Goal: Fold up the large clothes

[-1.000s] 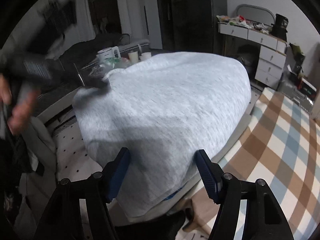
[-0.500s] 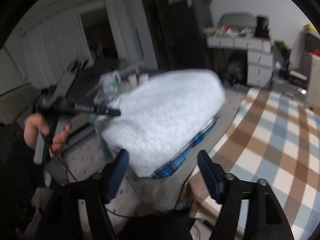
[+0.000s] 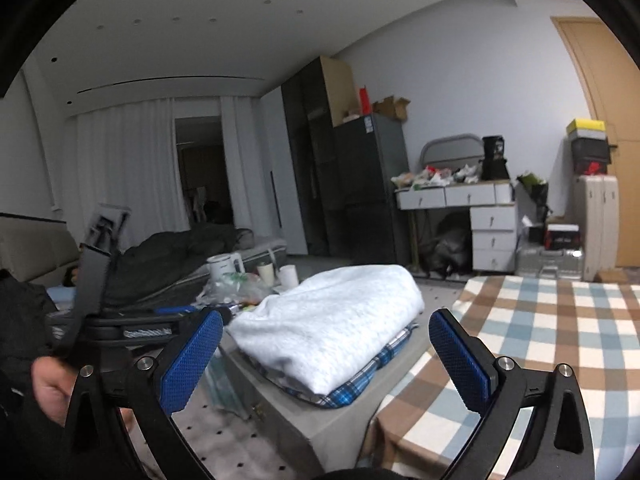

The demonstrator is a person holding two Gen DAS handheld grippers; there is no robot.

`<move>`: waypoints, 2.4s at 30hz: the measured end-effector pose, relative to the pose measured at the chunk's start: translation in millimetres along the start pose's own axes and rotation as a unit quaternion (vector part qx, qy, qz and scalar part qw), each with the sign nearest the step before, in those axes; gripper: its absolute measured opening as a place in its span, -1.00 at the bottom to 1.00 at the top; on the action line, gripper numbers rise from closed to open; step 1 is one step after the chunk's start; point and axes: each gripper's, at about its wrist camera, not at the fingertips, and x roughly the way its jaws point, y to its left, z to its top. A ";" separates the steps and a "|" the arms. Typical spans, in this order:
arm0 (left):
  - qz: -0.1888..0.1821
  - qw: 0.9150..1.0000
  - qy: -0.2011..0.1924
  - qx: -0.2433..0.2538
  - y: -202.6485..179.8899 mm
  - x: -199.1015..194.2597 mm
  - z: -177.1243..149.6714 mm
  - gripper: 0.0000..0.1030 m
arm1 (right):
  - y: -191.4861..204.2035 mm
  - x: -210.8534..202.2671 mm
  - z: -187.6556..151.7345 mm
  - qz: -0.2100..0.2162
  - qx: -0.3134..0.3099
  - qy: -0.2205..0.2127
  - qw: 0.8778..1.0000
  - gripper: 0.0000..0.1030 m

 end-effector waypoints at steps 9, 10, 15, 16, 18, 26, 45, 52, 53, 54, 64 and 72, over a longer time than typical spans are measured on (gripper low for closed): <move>0.005 0.997 -0.070 -0.008 6.2 -28.0 -7.2 0.98 | 11.4 -17.8 -14.2 -0.029 -0.017 -0.020 0.999 1.00; 0.001 0.998 -0.068 -0.008 4.1 -27.4 -8.4 0.98 | 9.7 -18.7 -14.1 -0.030 -0.011 -0.021 0.999 1.00; 0.009 0.997 -0.071 0.033 -15.4 -20.8 -16.0 0.98 | 6.6 -16.0 -15.0 -0.045 0.009 -0.002 0.999 1.00; 0.010 0.997 -0.072 0.040 -18.3 -19.4 -17.8 0.98 | 6.1 -16.6 -15.1 -0.047 0.011 -0.004 0.999 1.00; 0.010 0.996 -0.072 0.045 -22.6 -20.4 -23.2 0.98 | 5.0 -19.0 -16.1 -0.050 0.016 -0.009 0.999 1.00; 0.010 0.997 -0.055 0.046 -22.4 -16.2 -28.3 0.98 | -1.3 -24.9 -16.5 -0.058 0.034 -0.016 0.998 1.00; 0.005 0.997 -0.053 0.062 -27.9 -23.4 -21.1 0.98 | 0.7 -27.4 -15.9 -0.067 0.041 -0.013 0.997 1.00; 0.007 0.997 -0.052 0.061 -26.6 -23.7 -20.4 0.98 | 3.3 -29.1 -14.4 -0.065 0.038 -0.020 0.997 1.00; 0.006 0.997 -0.051 0.061 -25.7 -22.5 -19.8 0.98 | 3.3 -29.3 -14.2 -0.065 0.039 -0.021 0.997 1.00; 0.006 0.997 -0.050 0.060 -25.8 -22.8 -19.7 0.98 | 3.3 -29.5 -14.2 -0.064 0.039 -0.022 0.997 1.00; 0.009 0.997 -0.048 0.067 -30.4 -20.1 -18.0 0.98 | 4.3 -32.7 -14.8 -0.063 0.037 -0.024 0.997 1.00; 0.007 0.996 -0.050 0.073 -33.6 -21.4 -18.0 0.98 | 1.8 -36.0 -15.7 -0.065 0.044 -0.028 0.996 1.00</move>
